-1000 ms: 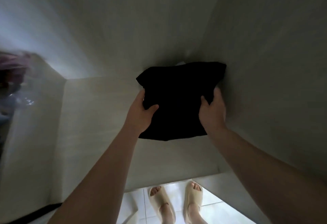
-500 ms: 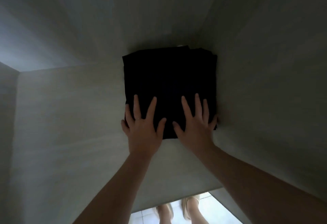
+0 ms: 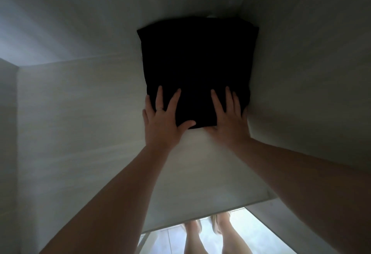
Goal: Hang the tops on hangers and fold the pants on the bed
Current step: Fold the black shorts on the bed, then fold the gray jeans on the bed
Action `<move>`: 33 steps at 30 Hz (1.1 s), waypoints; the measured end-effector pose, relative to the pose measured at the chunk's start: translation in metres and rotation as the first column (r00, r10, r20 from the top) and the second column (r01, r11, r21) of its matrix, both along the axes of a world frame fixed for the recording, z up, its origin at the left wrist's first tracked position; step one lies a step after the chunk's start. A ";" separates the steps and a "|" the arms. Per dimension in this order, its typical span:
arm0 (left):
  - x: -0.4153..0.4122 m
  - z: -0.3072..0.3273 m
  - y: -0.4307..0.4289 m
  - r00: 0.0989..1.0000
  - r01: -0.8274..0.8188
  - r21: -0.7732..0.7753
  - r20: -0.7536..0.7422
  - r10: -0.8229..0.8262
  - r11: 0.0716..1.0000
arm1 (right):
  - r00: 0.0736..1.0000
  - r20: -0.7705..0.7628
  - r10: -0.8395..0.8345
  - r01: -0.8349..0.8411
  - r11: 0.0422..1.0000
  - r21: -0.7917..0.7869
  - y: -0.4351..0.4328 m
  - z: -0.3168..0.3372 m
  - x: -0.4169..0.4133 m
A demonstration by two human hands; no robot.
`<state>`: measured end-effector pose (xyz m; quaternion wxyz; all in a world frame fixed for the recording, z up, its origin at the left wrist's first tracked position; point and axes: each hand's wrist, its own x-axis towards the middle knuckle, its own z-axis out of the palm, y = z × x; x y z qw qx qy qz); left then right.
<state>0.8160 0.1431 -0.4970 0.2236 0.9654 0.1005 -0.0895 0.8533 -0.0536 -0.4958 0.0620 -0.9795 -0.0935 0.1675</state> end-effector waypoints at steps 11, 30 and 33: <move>-0.040 0.037 -0.015 0.990 -0.004 0.122 -0.138 0.021 0.993 | 0.990 -0.142 0.002 -0.012 0.997 -0.071 -0.003 0.049 -0.022; -0.291 0.166 -0.054 0.862 -0.493 0.013 -0.131 0.490 0.870 | 0.944 -0.036 0.328 -0.315 0.929 0.196 -0.024 0.176 -0.226; -0.325 0.182 -0.075 0.819 -0.571 -0.007 -0.080 0.569 0.821 | 0.902 -0.022 0.432 -0.415 0.878 0.240 -0.033 0.186 -0.246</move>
